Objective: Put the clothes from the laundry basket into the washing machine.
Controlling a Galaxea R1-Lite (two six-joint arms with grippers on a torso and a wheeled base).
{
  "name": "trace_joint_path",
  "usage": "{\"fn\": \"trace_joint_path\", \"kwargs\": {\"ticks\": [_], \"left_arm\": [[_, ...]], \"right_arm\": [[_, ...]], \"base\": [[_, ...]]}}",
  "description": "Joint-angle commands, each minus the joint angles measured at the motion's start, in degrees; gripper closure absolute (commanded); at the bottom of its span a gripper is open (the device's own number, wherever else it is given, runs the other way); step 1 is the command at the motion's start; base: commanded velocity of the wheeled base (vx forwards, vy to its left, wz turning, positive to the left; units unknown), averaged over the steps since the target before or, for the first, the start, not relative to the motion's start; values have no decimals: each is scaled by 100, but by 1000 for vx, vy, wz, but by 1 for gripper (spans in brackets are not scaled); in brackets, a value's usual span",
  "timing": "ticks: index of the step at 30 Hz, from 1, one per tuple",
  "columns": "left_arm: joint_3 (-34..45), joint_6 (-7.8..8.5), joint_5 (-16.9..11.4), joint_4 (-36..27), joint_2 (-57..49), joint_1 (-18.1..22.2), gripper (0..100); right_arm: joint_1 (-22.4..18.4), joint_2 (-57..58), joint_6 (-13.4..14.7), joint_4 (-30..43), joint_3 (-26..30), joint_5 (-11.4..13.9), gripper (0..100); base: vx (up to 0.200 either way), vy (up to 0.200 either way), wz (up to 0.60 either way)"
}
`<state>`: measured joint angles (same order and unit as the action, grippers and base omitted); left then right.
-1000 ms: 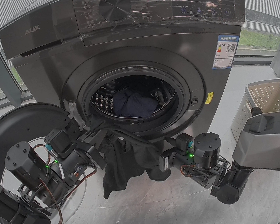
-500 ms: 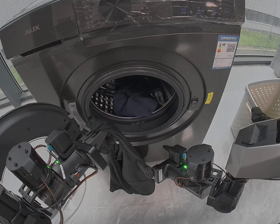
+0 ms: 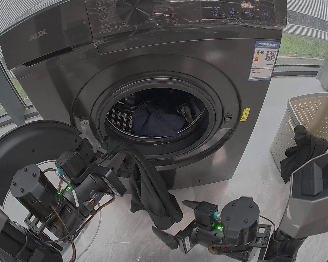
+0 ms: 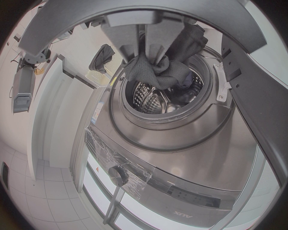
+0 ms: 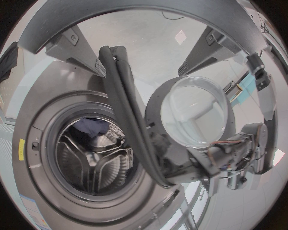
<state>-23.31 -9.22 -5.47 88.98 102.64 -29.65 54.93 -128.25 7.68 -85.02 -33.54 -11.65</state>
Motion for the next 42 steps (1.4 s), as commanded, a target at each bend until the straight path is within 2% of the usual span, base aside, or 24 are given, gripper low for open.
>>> {"fn": "trace_joint_path", "kwargs": {"ticks": [1,10,20,25,29,30,32,33,42], "left_arm": [[-16,-10,2,14,36,3,100],[-95,-1,29,14,71,3,100],[-139,-1,29,14,63,12,100],[-139,-1,29,14,45,3,100],[-139,-1,29,14,28,3,100],[-130,-1,29,14,19,3,100],[-130,-1,29,14,19,3,100],[-130,-1,29,14,10,3,100],[-130,-1,29,14,10,-6,100]], "right_arm": [[308,124,-3,-15,-39,40,0],[686,-306,-12,-147,-909,190,0],[589,-1027,-12,-120,-1867,251,0],[422,-1308,-12,-120,-2227,251,0],[132,-1493,-12,-50,-2588,251,0],[-44,-1563,-12,20,-2790,243,0],[-44,-1563,-12,20,-2790,243,0],[-325,-1642,-30,47,-3027,243,0],[-765,-1651,-82,47,-3089,155,0]], "base": [[0,0,0],[0,0,0],[0,0,0],[0,0,0],[0,0,0],[0,0,0],[0,0,0],[0,0,0],[0,0,0]]}}
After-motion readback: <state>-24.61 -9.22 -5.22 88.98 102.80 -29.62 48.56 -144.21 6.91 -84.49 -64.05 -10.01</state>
